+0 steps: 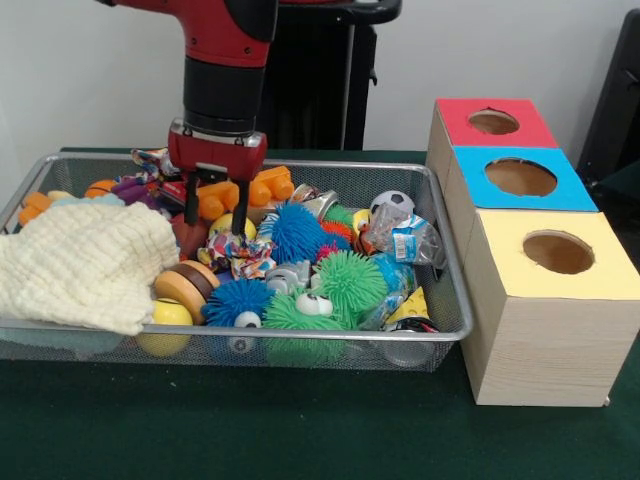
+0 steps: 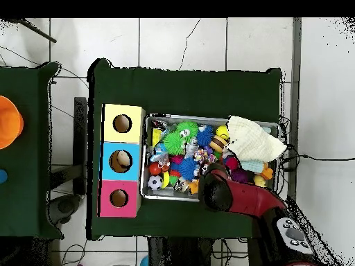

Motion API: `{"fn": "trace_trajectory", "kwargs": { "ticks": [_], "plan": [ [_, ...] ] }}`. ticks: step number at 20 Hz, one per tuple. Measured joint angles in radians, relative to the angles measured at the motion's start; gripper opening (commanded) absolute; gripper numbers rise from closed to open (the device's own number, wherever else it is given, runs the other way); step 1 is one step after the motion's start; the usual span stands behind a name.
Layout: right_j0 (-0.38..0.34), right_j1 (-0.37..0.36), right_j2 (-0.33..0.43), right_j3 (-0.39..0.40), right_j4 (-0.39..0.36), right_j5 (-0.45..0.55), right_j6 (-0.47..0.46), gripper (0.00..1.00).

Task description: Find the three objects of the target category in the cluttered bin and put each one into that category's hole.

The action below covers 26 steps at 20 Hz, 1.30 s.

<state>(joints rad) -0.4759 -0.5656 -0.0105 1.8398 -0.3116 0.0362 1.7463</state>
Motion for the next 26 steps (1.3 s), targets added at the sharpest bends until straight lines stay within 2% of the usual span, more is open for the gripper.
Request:
{"fn": "trace_trajectory", "kwargs": {
  "ticks": [9,15,26],
  "plan": [
    [0.020,0.028,0.000,-0.053,0.013,0.000,0.000,1.00],
    [0.052,0.080,-0.008,-0.094,0.038,0.000,0.000,1.00],
    [0.068,0.112,-0.009,-0.095,0.053,-0.001,0.000,1.00]
  ]
}}
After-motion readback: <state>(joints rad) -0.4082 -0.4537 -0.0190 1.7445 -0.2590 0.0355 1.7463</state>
